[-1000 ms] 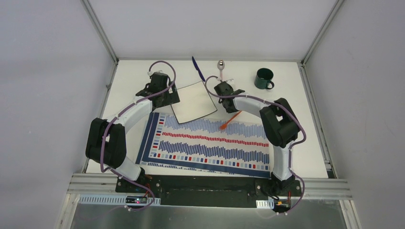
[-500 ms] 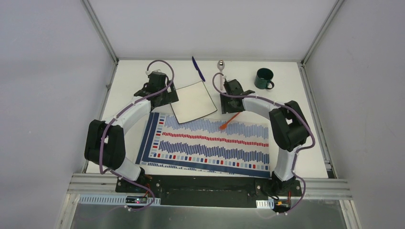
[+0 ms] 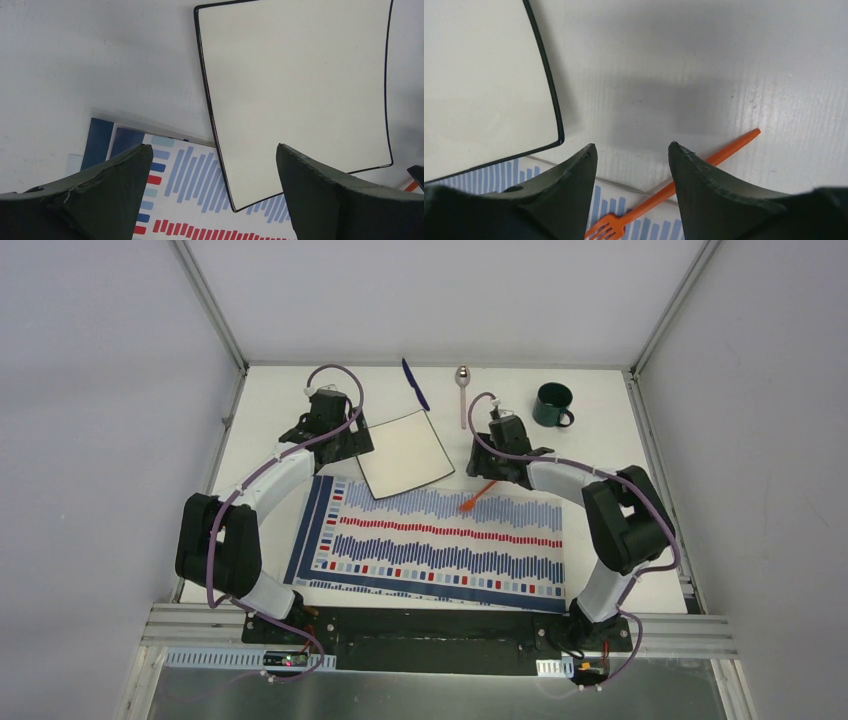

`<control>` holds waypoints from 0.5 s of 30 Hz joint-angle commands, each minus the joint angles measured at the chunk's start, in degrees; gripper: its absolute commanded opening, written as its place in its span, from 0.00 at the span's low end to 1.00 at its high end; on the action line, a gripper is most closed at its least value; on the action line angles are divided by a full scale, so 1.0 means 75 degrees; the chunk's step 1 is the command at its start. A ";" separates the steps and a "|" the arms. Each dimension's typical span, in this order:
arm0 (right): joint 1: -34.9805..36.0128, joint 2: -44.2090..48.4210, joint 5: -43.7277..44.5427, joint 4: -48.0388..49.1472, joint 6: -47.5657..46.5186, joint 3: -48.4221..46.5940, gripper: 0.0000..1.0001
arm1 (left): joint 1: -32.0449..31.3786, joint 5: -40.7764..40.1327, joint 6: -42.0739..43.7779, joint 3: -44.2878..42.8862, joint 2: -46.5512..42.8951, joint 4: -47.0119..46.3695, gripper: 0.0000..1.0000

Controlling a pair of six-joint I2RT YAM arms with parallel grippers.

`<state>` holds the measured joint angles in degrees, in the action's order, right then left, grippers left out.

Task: Set the dinner table for one person

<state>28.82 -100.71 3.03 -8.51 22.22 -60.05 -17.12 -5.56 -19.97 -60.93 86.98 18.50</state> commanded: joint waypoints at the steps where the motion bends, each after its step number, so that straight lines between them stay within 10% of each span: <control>1: -0.0344 0.0262 -0.0994 0.1904 0.1466 0.0595 0.60 | 0.0103 0.0064 0.0096 -0.0021 -0.0218 -0.0074 0.99; 15: -0.0396 -0.0827 -0.2616 0.3985 0.2521 0.0754 0.63 | 0.0104 0.0074 0.0142 -0.0074 -0.0151 -0.0074 0.99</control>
<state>25.74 -105.78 -12.53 14.28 38.28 -54.46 -17.12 -5.41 -19.94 -60.93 86.98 18.50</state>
